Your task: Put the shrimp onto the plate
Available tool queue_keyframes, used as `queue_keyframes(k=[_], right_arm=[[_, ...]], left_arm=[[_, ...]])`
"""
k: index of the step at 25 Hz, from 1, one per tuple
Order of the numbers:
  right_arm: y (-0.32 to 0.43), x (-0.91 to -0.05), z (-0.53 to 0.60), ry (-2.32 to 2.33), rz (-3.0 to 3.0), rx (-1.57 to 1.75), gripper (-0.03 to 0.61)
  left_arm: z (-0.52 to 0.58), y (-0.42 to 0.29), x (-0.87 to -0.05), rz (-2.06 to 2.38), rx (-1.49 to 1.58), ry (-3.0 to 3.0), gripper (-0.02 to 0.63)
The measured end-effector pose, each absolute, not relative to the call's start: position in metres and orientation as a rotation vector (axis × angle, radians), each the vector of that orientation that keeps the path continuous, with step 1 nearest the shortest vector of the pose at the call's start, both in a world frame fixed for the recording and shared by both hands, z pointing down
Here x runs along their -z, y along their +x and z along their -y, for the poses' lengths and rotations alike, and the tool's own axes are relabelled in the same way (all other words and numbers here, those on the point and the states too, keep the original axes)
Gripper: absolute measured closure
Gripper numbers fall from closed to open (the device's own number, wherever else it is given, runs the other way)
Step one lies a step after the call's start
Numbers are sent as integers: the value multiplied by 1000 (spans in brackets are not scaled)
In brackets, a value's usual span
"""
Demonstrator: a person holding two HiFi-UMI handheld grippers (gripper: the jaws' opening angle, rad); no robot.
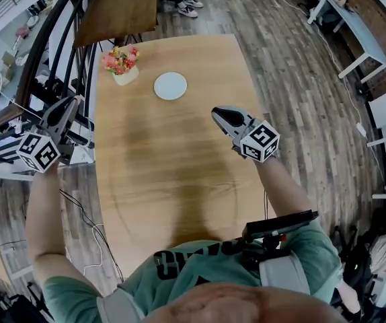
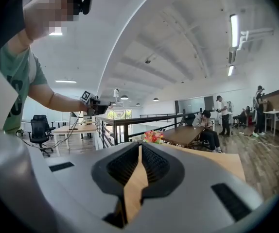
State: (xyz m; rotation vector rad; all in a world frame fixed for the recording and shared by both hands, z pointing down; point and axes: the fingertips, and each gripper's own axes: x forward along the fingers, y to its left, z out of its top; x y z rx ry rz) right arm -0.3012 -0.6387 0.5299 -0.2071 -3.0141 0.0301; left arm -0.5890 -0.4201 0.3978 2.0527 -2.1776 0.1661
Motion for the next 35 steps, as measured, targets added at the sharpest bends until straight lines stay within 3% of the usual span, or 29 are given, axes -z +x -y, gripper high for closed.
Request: queue_keyframes(k=[4, 10, 26, 35], right_arm=[[-339, -557, 674, -204, 3030, -8, 571], [-371, -617, 698, -246, 2996, 37, 571], [-411, -684, 716, -346, 2993, 39, 571], [-415, -678, 716, -357, 3033, 35, 571]], left_arm=[[470, -631, -399, 2174, -239, 2059, 566], [568, -652, -465, 2062, -335, 2102, 566], [746, -599, -664, 1628, -591, 2179, 566], [779, -589, -718, 1570, -684, 2122, 566]])
